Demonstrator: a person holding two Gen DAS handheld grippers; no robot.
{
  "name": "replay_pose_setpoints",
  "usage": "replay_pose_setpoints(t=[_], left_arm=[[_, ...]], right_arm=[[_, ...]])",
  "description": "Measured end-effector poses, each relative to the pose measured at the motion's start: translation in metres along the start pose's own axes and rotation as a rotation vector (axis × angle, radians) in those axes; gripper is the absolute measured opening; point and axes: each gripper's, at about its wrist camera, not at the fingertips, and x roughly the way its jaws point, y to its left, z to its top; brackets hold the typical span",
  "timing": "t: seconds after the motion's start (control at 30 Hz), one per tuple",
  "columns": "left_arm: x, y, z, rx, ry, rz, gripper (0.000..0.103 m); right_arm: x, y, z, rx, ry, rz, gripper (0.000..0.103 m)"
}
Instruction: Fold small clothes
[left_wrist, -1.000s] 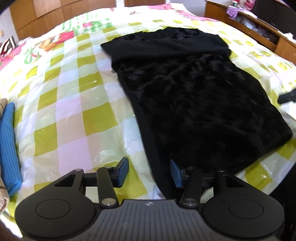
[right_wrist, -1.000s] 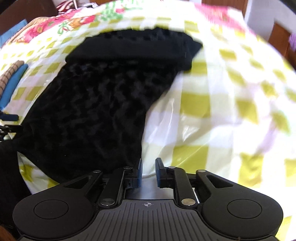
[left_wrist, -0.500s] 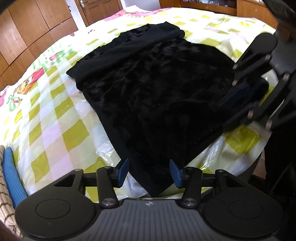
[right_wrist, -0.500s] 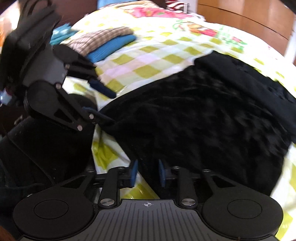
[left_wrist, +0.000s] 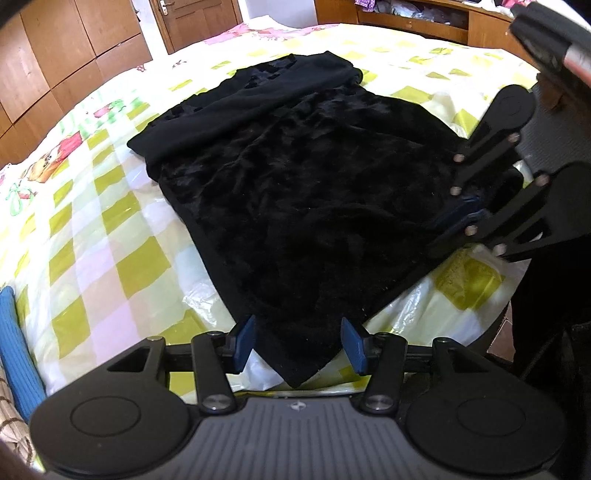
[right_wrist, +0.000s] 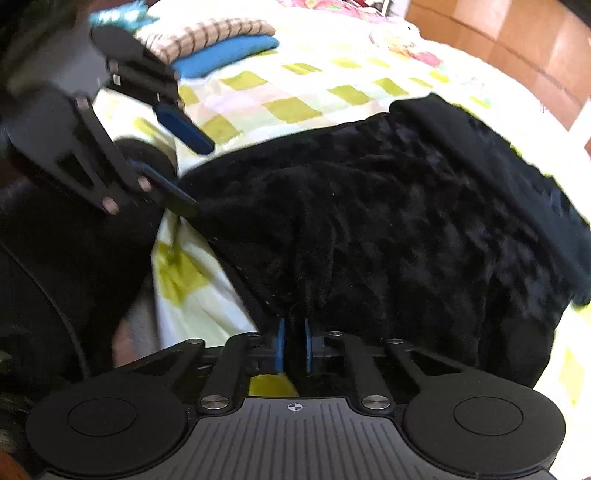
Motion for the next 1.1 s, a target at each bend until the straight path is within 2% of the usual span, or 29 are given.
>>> replay_pose_setpoints(t=[0.07, 0.17, 0.23, 0.37, 0.5, 0.57, 0.67, 0.7, 0.77, 0.93, 0.97, 1.1], left_arm=[[-0.001, 0.001, 0.000, 0.012, 0.005, -0.002, 0.064], [0.012, -0.001, -0.002, 0.056, 0.083, -0.002, 0.065], [0.016, -0.002, -0.004, 0.070, 0.101, 0.003, 0.065], [-0.001, 0.006, 0.004, -0.001, 0.035, -0.034, 0.066], [0.003, 0.008, 0.014, -0.065, -0.017, -0.057, 0.068], [0.016, 0.006, 0.015, -0.071, 0.014, -0.070, 0.068], [0.042, -0.001, 0.011, -0.026, 0.159, -0.064, 0.069], [0.044, -0.002, 0.009, -0.011, 0.171, -0.056, 0.070], [0.038, -0.001, 0.010, -0.003, 0.172, -0.060, 0.070], [0.016, 0.015, 0.018, -0.068, 0.102, -0.058, 0.070], [0.013, 0.019, 0.018, -0.088, 0.088, -0.048, 0.071], [0.017, 0.038, 0.015, -0.217, 0.069, -0.037, 0.078]], right_arm=[[-0.012, -0.007, 0.001, 0.052, -0.011, 0.046, 0.008], [-0.013, -0.014, -0.001, 0.071, -0.003, 0.075, 0.009], [-0.006, -0.011, -0.003, 0.043, 0.027, 0.086, 0.016], [-0.014, -0.011, -0.006, 0.050, 0.003, 0.081, 0.017], [-0.030, -0.024, -0.010, 0.130, -0.032, 0.092, 0.018], [-0.032, -0.031, -0.014, 0.171, -0.034, 0.089, 0.018], [-0.037, -0.044, -0.024, 0.251, -0.021, 0.031, 0.018], [-0.041, -0.051, -0.027, 0.280, -0.023, 0.011, 0.018], [-0.051, -0.066, -0.035, 0.350, -0.035, -0.027, 0.018], [-0.061, -0.101, -0.062, 0.493, -0.006, -0.138, 0.024], [-0.060, -0.106, -0.066, 0.523, 0.001, -0.144, 0.024], [-0.046, -0.125, -0.083, 0.670, 0.015, -0.066, 0.026]])
